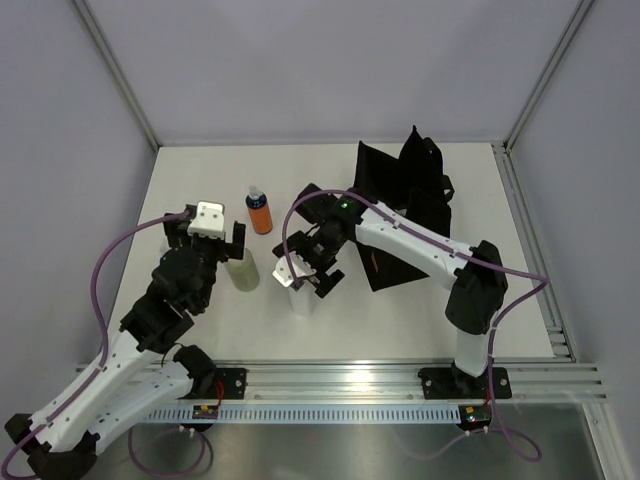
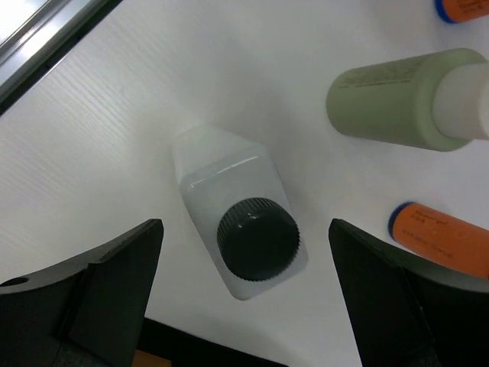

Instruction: Place the personal care products into the canvas bag

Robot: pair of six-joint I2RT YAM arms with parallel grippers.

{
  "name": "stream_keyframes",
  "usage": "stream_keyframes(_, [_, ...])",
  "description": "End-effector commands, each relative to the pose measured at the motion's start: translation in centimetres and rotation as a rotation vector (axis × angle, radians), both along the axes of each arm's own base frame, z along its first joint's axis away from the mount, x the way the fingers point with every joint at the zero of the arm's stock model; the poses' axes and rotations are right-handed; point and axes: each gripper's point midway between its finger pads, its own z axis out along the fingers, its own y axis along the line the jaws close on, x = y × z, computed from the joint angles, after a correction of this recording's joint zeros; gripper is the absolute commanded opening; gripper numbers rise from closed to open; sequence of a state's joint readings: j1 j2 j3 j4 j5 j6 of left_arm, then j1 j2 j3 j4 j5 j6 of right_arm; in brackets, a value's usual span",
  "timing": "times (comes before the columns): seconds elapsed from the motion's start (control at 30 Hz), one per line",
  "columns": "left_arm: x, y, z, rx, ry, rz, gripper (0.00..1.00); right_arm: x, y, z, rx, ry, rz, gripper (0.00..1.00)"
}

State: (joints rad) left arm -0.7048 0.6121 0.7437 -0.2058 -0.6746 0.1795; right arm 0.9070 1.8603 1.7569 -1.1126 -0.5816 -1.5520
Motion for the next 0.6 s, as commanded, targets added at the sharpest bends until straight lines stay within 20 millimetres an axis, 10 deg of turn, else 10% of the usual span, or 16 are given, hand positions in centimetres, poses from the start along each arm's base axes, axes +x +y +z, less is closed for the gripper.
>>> stream_keyframes(0.0, [0.0, 1.2, 2.0, -0.06, -0.079, 0.052, 0.99, 0.0, -0.9, -1.2, -0.082, -0.061, 0.054, 1.0])
stream_keyframes(0.2, [0.2, 1.0, 1.9, -0.065, -0.074, 0.039, 0.99, 1.0, 0.3, -3.9, -0.129, -0.064, -0.002, 0.86])
stream_keyframes(0.57, [0.2, 0.9, 1.6, -0.059, -0.068, 0.035, 0.99, -1.0, -0.1, -2.1, -0.136, 0.04, -0.068, 0.13])
